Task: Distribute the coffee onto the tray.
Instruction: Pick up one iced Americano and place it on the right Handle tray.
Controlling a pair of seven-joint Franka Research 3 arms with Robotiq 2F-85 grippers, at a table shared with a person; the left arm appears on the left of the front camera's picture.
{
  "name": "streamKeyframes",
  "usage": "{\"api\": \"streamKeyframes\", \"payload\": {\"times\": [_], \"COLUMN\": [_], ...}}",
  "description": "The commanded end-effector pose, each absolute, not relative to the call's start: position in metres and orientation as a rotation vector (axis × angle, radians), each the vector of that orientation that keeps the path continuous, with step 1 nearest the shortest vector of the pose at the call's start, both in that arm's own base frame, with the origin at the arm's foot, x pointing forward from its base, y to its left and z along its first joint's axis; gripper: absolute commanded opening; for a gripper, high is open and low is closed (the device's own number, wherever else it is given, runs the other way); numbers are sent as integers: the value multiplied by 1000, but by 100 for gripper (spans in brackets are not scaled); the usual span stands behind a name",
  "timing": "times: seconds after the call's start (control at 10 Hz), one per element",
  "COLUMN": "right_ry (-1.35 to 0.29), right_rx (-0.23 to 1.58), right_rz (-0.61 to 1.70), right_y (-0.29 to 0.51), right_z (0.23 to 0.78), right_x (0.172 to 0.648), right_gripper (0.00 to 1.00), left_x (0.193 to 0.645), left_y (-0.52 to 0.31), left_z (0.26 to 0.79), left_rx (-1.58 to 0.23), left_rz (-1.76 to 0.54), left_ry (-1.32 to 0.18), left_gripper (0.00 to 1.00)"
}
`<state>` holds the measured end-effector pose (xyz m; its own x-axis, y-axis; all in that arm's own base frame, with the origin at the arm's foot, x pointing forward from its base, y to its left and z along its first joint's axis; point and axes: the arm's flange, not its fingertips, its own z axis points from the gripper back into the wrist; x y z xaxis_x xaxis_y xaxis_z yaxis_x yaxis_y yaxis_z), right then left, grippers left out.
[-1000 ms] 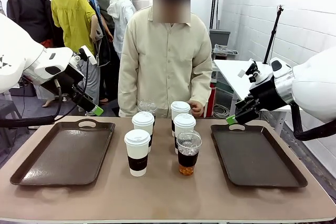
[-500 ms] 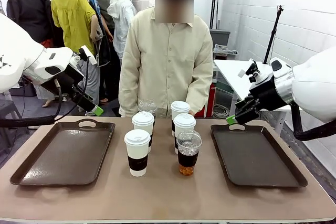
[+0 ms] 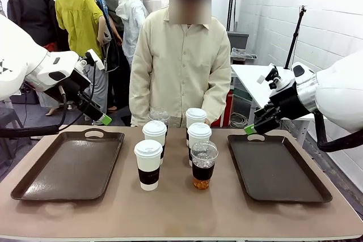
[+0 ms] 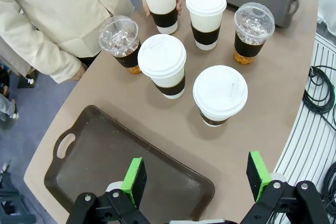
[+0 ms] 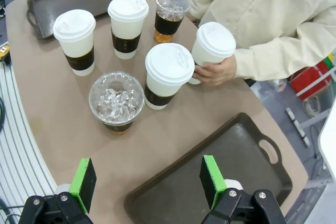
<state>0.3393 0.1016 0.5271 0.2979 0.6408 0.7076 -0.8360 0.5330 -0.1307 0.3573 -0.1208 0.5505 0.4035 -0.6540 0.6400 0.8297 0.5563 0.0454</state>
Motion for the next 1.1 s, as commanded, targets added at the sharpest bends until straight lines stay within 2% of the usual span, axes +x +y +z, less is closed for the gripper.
{"api": "streamKeyframes", "payload": {"times": [0.0, 0.3, 0.7, 1.0], "right_ry": [-787, -755, -570, -401], "right_rx": [290, 281, 259, 171], "right_rz": [1002, 1017, 1096, 1245], "right_y": [102, 100, 99, 95], "right_z": [526, 528, 533, 518], "right_x": [339, 348, 381, 400], "right_gripper": [100, 100, 100, 100], "left_x": [360, 360, 360, 360], "left_y": [-120, -120, -120, -120], "left_z": [552, 552, 552, 552], "left_rx": [-293, -293, -293, -293], "left_rz": [-965, -965, -965, -965], "left_ry": [-651, -651, -651, -651], "left_gripper": [100, 100, 100, 100]}}
